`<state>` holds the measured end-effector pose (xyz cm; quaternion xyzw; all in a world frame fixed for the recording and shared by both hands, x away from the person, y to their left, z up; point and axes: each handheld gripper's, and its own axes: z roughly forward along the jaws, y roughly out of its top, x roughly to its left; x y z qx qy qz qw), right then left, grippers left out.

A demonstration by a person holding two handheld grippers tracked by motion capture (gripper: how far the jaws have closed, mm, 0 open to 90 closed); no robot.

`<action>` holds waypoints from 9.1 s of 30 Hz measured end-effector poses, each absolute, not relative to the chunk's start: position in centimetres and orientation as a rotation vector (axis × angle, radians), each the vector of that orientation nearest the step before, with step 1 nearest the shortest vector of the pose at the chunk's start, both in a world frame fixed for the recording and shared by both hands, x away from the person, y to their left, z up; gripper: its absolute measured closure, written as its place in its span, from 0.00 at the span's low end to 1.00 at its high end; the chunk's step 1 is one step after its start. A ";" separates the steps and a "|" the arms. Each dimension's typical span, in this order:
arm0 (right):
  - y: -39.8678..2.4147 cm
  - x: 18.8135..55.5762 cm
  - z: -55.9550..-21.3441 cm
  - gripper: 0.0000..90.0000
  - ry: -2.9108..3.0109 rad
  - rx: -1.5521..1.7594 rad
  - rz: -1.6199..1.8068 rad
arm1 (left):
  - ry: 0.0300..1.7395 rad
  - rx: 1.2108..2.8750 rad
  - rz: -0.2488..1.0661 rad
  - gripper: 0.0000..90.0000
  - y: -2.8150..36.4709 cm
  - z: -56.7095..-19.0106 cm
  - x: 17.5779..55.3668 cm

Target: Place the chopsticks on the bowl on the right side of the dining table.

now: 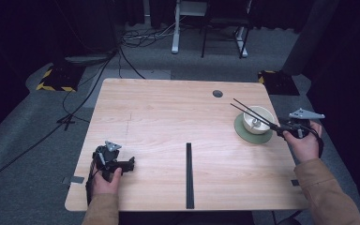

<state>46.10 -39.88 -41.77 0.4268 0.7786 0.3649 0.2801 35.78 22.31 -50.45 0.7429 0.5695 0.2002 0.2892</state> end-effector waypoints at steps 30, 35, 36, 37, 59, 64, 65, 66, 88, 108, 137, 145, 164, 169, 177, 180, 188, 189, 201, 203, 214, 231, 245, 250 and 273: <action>-35.1 50.8 -42.3 0.61 2.202 1.136 0.933 | 1.520 1.984 0.536 0.00 22.3 -50.4 35.8; -35.1 51.3 -42.6 0.54 2.190 1.164 0.917 | 1.520 1.983 0.534 0.00 22.3 -50.4 35.8; -35.1 51.4 -42.7 0.56 2.196 1.162 0.914 | 1.520 1.983 0.534 0.00 22.3 -50.4 35.8; -35.1 51.4 -42.7 0.56 2.196 1.162 0.914 | 1.520 1.983 0.537 0.00 22.3 -50.4 35.8; -35.4 49.7 -42.0 0.69 2.259 1.097 0.978 | 1.521 1.983 0.536 0.00 22.3 -50.4 35.8; -36.5 48.1 -40.9 0.65 2.203 1.094 0.992 | 1.520 1.983 0.535 0.00 22.3 -50.4 35.8; -36.7 47.7 -40.7 0.64 2.192 1.099 0.990 | 1.520 1.983 0.534 0.00 22.3 -50.4 35.8; -36.7 47.7 -40.7 0.64 2.192 1.099 0.990 | 1.520 1.983 0.534 0.00 22.3 -50.4 35.8; -42.0 45.2 -42.8 0.58 2.121 1.256 0.948 | 1.521 1.982 0.534 0.00 22.3 -50.4 35.8; -43.1 48.7 -42.9 0.54 2.047 1.336 0.901 | 1.522 1.982 0.542 0.00 22.3 -50.5 35.7; -46.0 49.3 -41.8 0.56 1.876 1.413 0.824 | 1.519 1.983 0.538 0.00 22.3 -50.4 35.7; -46.3 50.1 -42.9 0.56 1.856 1.445 0.750 | 1.519 1.983 0.538 0.00 22.3 -50.4 35.7; -46.1 50.3 -43.5 0.55 1.827 1.472 0.755 | 1.519 1.983 0.538 0.00 22.3 -50.4 35.7; -45.8 49.6 -42.6 0.54 1.838 1.428 0.787 | 1.519 1.983 0.538 0.00 22.3 -50.4 35.7; -44.3 47.9 -40.0 0.49 1.917 1.316 0.905 | 1.519 1.983 0.538 0.00 22.3 -50.5 35.7; -43.7 47.3 -39.3 0.47 1.937 1.297 0.945 | 1.519 1.982 0.538 0.00 22.3 -50.5 35.7; -41.4 44.8 -36.9 0.39 2.030 1.203 1.103 | 1.519 1.983 0.538 0.00 22.3 -50.5 35.7; -41.2 44.6 -36.7 0.39 2.044 1.193 1.111 | 1.519 1.982 0.538 0.00 22.3 -50.5 35.7; -38.3 41.9 -35.7 0.38 2.114 1.124 1.224 | 1.455 2.023 0.502 0.00 23.0 -50.4 35.3; -38.2 41.7 -35.6 0.38 2.125 1.112 1.228 | 1.455 2.023 0.502 0.00 23.0 -50.4 35.3; -35.7 38.7 -36.3 0.37 2.267 1.032 1.248 | 1.454 2.022 0.504 0.00 23.0 -50.4 35.3; -30.8 35.3 -40.3 0.35 2.451 0.900 1.221 | 1.459 2.021 0.508 0.00 23.0 -50.4 35.3; -29.0 35.3 -44.4 0.35 2.530 0.893 1.152 | 1.459 2.021 0.507 0.00 23.0 -50.4 35.3; -28.6 35.6 -46.4 0.35 2.575 0.916 1.113 | 1.459 2.021 0.507 0.00 23.0 -50.4 35.3; -27.6 35.9 -50.4 0.19 2.509 0.851 1.113 | 1.459 2.021 0.507 0.00 23.0 -50.4 35.3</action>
